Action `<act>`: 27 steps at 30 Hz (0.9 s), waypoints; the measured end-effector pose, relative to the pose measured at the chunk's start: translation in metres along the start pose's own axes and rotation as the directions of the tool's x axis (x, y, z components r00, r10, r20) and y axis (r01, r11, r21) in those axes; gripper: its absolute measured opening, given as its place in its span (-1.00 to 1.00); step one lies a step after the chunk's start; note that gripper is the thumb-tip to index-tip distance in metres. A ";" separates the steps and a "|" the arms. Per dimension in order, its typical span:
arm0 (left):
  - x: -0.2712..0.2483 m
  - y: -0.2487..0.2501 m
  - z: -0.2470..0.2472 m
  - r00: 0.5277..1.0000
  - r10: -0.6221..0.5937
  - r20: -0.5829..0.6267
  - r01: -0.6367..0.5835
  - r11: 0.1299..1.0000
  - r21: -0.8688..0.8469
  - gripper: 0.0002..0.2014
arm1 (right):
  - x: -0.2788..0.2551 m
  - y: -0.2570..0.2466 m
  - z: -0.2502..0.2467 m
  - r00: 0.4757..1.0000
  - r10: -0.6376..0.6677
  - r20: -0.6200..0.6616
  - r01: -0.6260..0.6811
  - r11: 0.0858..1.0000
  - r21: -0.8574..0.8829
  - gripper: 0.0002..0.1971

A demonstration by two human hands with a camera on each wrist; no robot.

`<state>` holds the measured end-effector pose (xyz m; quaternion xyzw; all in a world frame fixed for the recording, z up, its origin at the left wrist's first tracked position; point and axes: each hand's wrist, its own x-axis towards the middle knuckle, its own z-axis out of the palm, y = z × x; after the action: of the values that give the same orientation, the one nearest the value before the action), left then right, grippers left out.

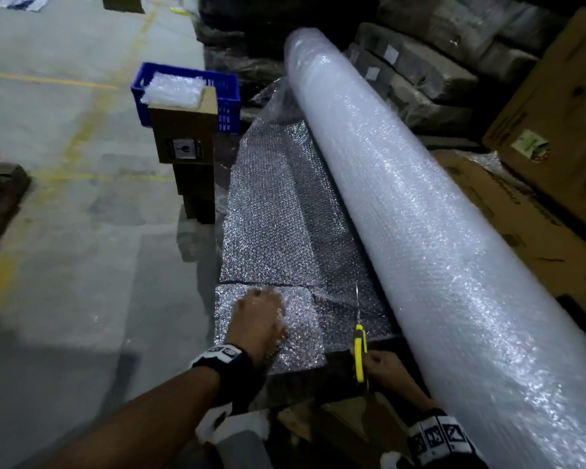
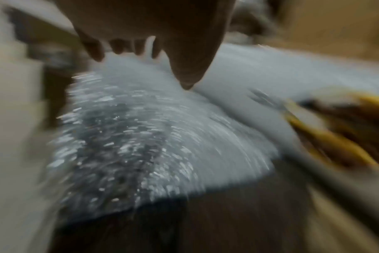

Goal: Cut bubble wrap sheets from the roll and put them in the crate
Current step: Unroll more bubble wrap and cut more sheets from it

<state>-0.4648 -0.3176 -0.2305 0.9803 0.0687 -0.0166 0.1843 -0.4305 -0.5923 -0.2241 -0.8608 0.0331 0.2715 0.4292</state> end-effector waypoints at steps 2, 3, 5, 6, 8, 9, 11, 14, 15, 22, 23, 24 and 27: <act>0.001 -0.036 -0.003 0.940 -0.341 -0.023 0.338 0.937 -0.090 -0.30 | -0.008 -0.008 0.007 0.996 -0.027 -0.088 0.025 1.000 -0.018 -0.50; 0.004 -0.053 -0.003 0.871 -0.489 0.033 0.489 0.862 -0.132 -0.21 | -0.013 -0.014 0.011 0.991 -0.027 -0.132 0.025 1.000 -0.018 -0.50; 0.015 -0.078 -0.001 0.762 -0.610 0.218 0.647 0.704 -0.294 -0.08 | -0.023 -0.024 0.021 0.979 0.009 -0.202 -0.008 1.000 0.007 -0.50; 0.022 -0.090 0.008 0.756 -0.584 0.296 0.654 0.656 -0.376 -0.05 | -0.030 -0.029 0.027 0.973 0.039 -0.229 -0.039 0.999 0.005 -0.52; 0.034 -0.106 0.022 0.741 -0.519 0.426 0.671 0.573 -0.471 -0.01 | -0.043 -0.041 0.039 0.959 0.061 -0.278 -0.045 0.997 0.062 -0.52; 0.040 -0.114 0.034 0.732 -0.494 0.469 0.680 0.572 -0.458 0.04 | -0.045 -0.042 0.046 0.946 0.060 -0.318 -0.027 0.994 0.106 -0.47; 0.047 -0.125 0.046 0.706 -0.456 0.542 0.690 0.616 -0.381 -0.03 | -0.050 -0.045 0.063 0.913 0.086 -0.398 -0.045 0.993 0.111 -0.41; 0.053 -0.135 0.044 0.708 -0.391 0.588 0.673 0.625 -0.395 -0.41 | -0.050 -0.038 0.088 0.843 0.200 -0.499 -0.135 0.977 0.164 -0.36; 0.052 -0.134 0.035 0.701 -0.360 0.616 0.680 0.596 -0.426 -0.47 | -0.053 -0.036 0.096 0.820 0.223 -0.528 -0.150 0.972 0.178 -0.38; 0.051 -0.163 0.018 0.703 -0.302 0.644 0.667 0.594 -0.449 -0.44 | -0.089 -0.049 0.162 0.771 0.318 -0.552 -0.135 0.928 0.346 -0.44; 0.050 -0.168 0.012 0.705 -0.302 0.642 0.668 0.587 -0.457 -0.40 | -0.092 -0.052 0.171 0.769 0.316 -0.556 -0.125 0.927 0.354 -0.45; 0.051 -0.174 0.007 0.711 -0.275 0.647 0.663 0.570 -0.485 -0.40 | -0.094 -0.057 0.179 0.763 0.319 -0.563 -0.125 0.926 0.356 -0.45; 0.052 -0.192 -0.015 0.774 -0.160 0.613 0.573 0.591 -0.568 -0.57 | -0.091 -0.064 0.201 0.717 0.340 -0.609 -0.143 0.926 0.348 -0.42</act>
<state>-0.4406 -0.1284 -0.2879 0.7443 0.2279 -0.2804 0.5616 -0.5774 -0.4160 -0.2302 -0.8199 0.3329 -0.0028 0.4657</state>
